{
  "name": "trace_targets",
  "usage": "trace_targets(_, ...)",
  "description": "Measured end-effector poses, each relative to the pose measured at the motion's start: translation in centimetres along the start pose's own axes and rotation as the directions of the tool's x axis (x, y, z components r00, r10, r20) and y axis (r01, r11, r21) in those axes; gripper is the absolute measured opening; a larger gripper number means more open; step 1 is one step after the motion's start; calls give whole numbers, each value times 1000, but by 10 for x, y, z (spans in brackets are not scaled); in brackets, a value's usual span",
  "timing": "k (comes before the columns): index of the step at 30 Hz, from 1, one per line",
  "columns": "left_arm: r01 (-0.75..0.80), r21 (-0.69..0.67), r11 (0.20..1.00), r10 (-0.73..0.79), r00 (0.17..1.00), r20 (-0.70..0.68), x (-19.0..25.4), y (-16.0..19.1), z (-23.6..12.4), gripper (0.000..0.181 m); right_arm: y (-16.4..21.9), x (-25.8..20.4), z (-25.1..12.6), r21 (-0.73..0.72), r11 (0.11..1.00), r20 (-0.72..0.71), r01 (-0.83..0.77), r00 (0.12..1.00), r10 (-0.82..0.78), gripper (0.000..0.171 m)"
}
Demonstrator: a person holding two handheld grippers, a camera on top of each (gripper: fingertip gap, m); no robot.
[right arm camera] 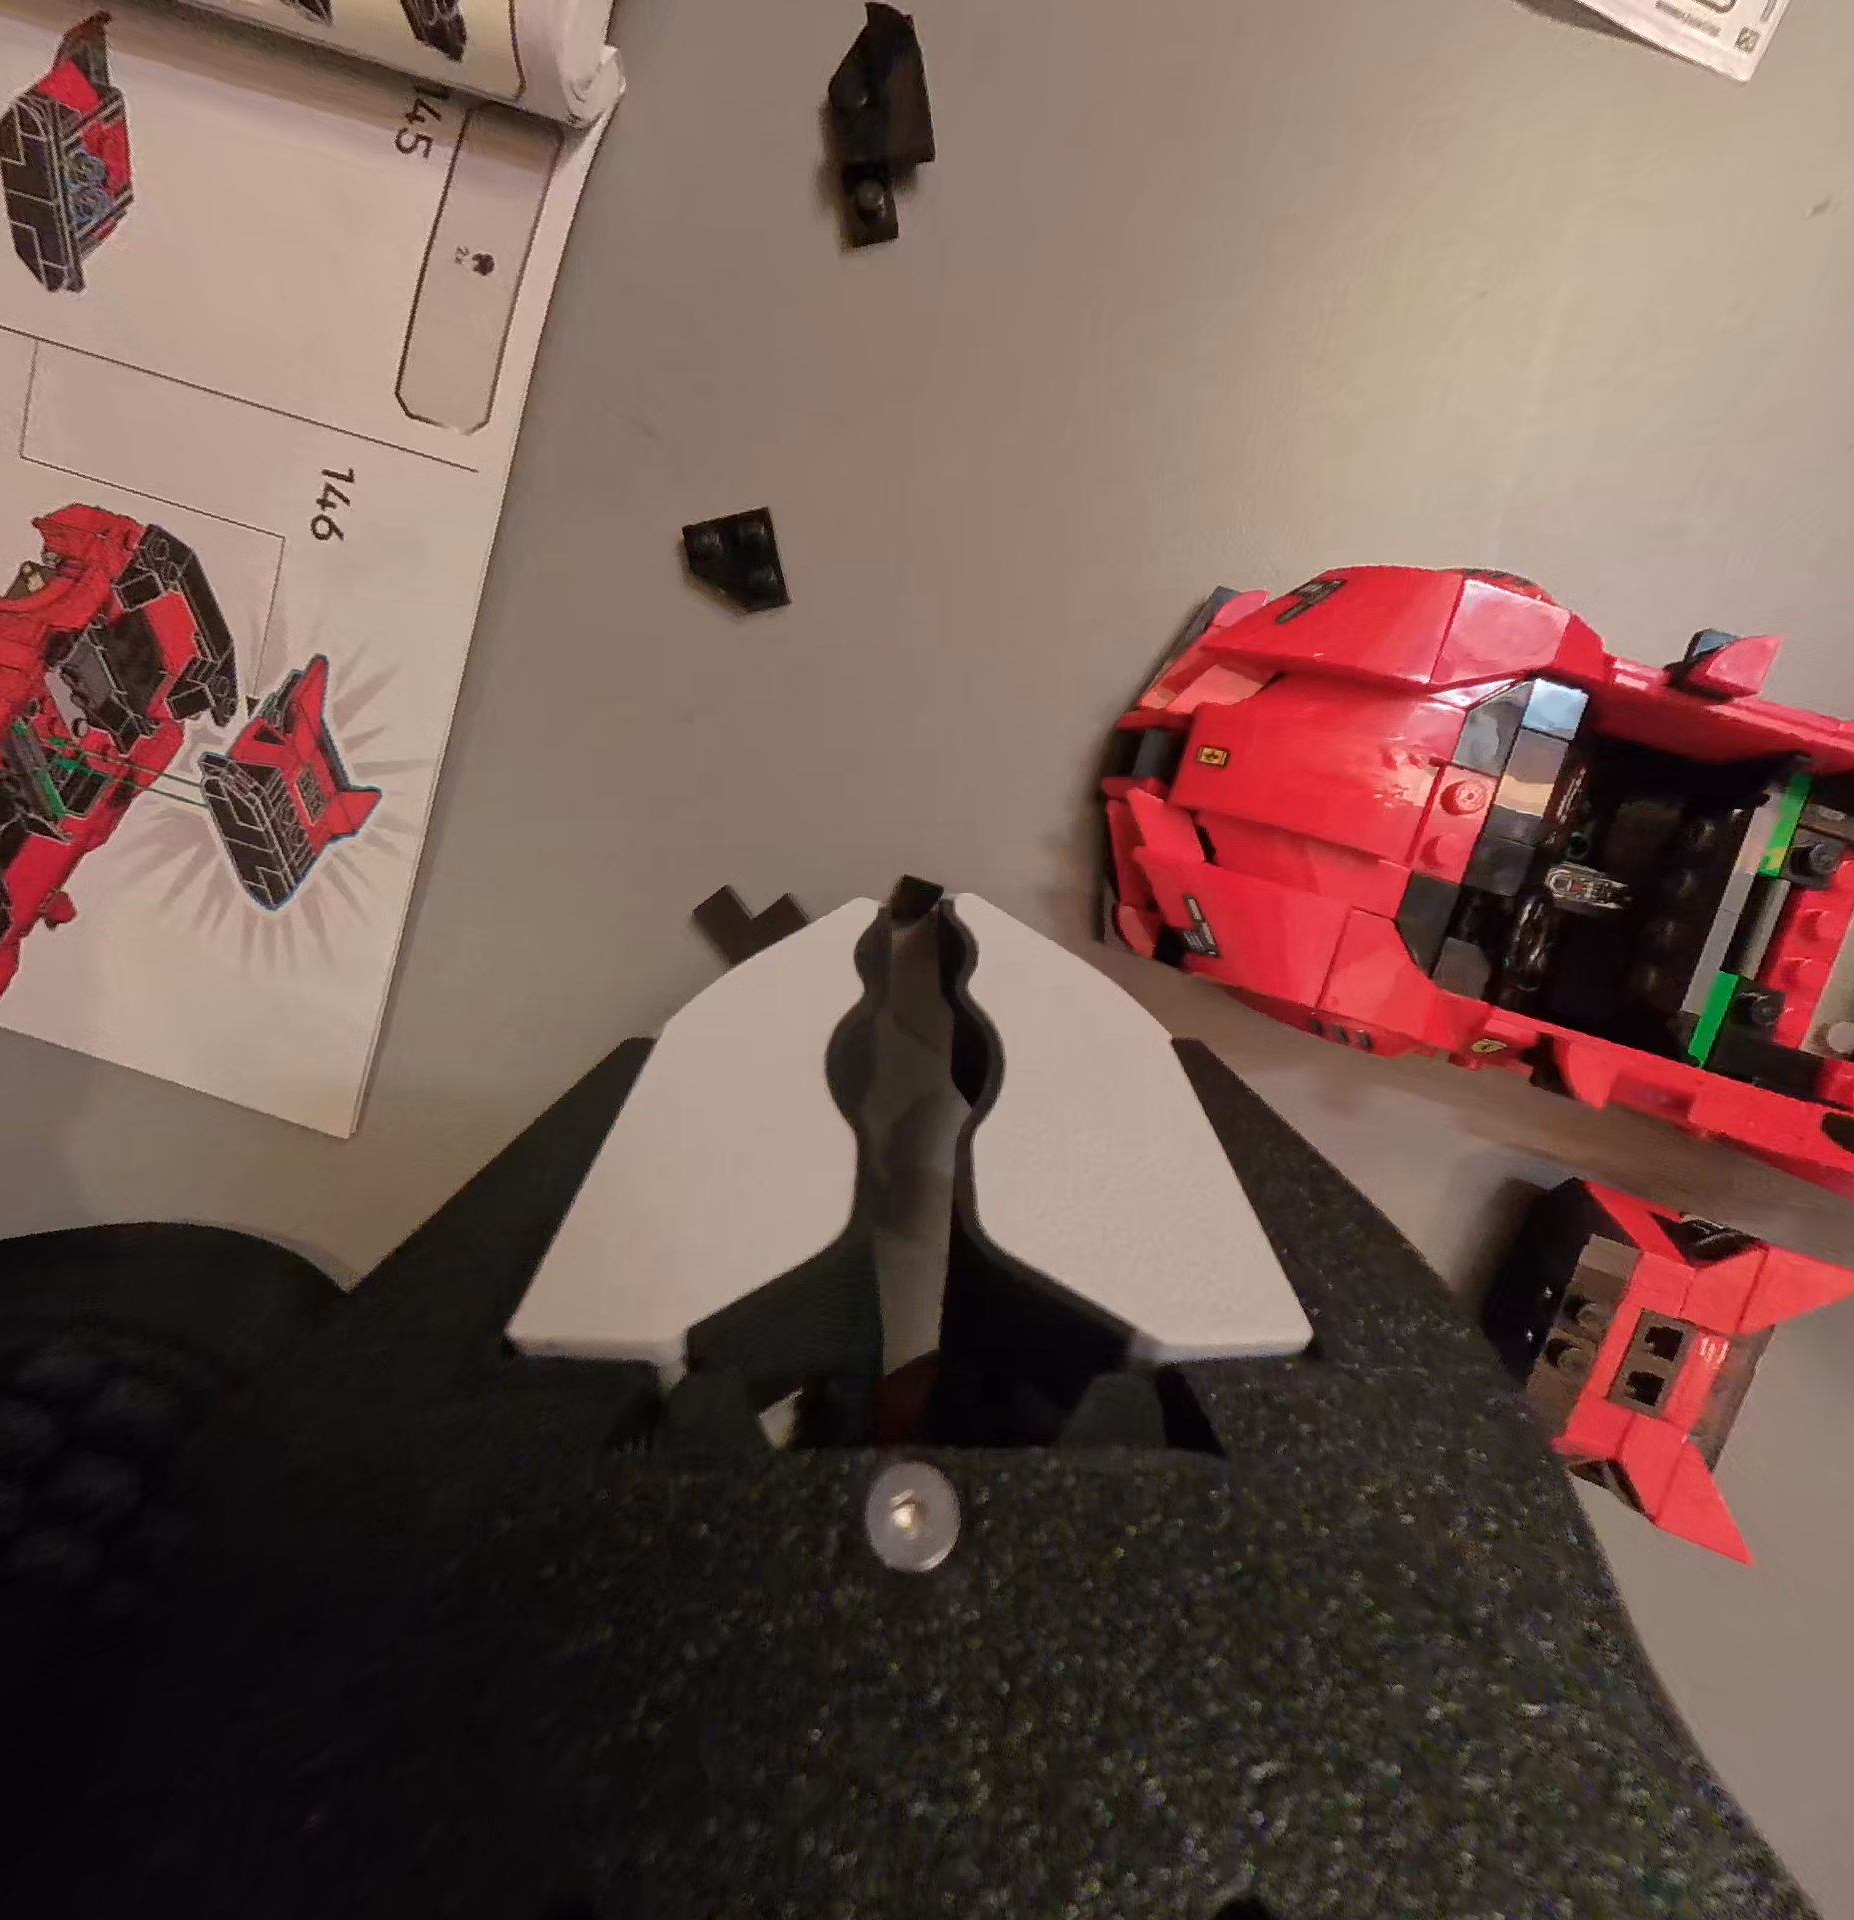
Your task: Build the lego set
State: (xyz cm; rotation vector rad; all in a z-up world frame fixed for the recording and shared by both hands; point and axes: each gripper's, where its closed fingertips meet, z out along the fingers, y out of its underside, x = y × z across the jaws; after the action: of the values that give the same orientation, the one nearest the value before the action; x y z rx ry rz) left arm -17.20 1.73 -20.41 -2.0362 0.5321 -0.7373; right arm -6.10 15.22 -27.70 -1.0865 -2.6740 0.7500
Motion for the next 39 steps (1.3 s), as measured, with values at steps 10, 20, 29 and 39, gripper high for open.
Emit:
trace_targets(10,-61,-80,995,59,998,-22,10,4,14,16,0,-3,-3,40,999,-10,-13,1000,13,11)
trace_targets(20,-57,-51,997,56,998,-2,8,1,5,15,-1,-17,1,24,997,40,-73,997,72,6)
trace_targets(29,-53,-49,997,53,999,-4,8,2,4,16,1,-10,-7,41,996,0,-79,997,79,4)
trace_targets(39,-48,-49,998,48,999,-7,8,3,6,16,-5,-14,2,41,998,39,-47,998,46,0)
